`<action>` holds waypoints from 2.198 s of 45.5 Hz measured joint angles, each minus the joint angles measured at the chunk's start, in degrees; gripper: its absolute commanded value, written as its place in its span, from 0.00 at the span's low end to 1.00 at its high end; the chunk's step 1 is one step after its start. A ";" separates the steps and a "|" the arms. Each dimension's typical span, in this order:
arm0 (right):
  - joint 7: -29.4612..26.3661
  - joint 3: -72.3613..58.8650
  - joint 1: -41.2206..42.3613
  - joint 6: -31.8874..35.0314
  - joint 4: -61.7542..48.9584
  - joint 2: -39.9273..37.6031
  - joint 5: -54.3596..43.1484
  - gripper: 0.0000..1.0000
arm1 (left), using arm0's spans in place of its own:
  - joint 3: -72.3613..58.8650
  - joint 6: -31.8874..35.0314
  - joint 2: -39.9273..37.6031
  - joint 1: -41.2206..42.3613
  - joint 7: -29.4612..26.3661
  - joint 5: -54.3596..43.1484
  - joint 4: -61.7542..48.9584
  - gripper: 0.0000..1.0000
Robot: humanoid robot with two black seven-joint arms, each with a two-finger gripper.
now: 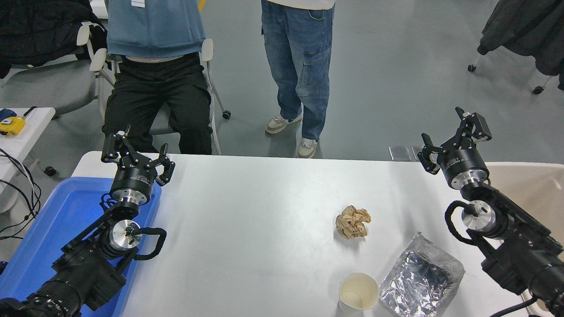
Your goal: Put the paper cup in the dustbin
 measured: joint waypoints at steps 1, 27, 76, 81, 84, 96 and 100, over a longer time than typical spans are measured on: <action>0.00 0.04 0.00 0.00 0.00 0.04 0.00 1.00 | 0.00 0.00 -0.01 0.00 0.00 0.00 0.00 1.00; -1.46 -13.94 1.38 -0.88 8.96 -8.66 -1.94 1.00 | 0.00 -0.08 -0.08 -0.16 0.15 0.00 0.00 1.00; -8.80 -76.85 37.93 -0.88 33.84 -17.08 -46.19 1.00 | 0.01 -0.07 -0.14 -0.21 0.15 0.06 -0.08 1.00; -8.79 -82.03 39.97 -0.87 34.03 -16.14 -49.51 1.00 | 0.01 -0.07 -0.15 -0.21 0.15 0.05 -0.09 1.00; -8.69 -84.81 40.88 -0.82 34.16 -15.96 -51.34 1.00 | 0.01 -0.07 -0.15 -0.21 0.15 0.05 -0.09 1.00; -8.38 -91.49 42.80 -0.67 39.12 -19.75 -54.52 1.00 | 0.00 -0.07 -0.16 -0.21 0.16 0.05 -0.09 1.00; -10.09 -92.30 42.88 -0.76 41.58 -21.86 -52.35 1.00 | 0.00 -0.07 -0.16 -0.21 0.16 0.06 -0.09 1.00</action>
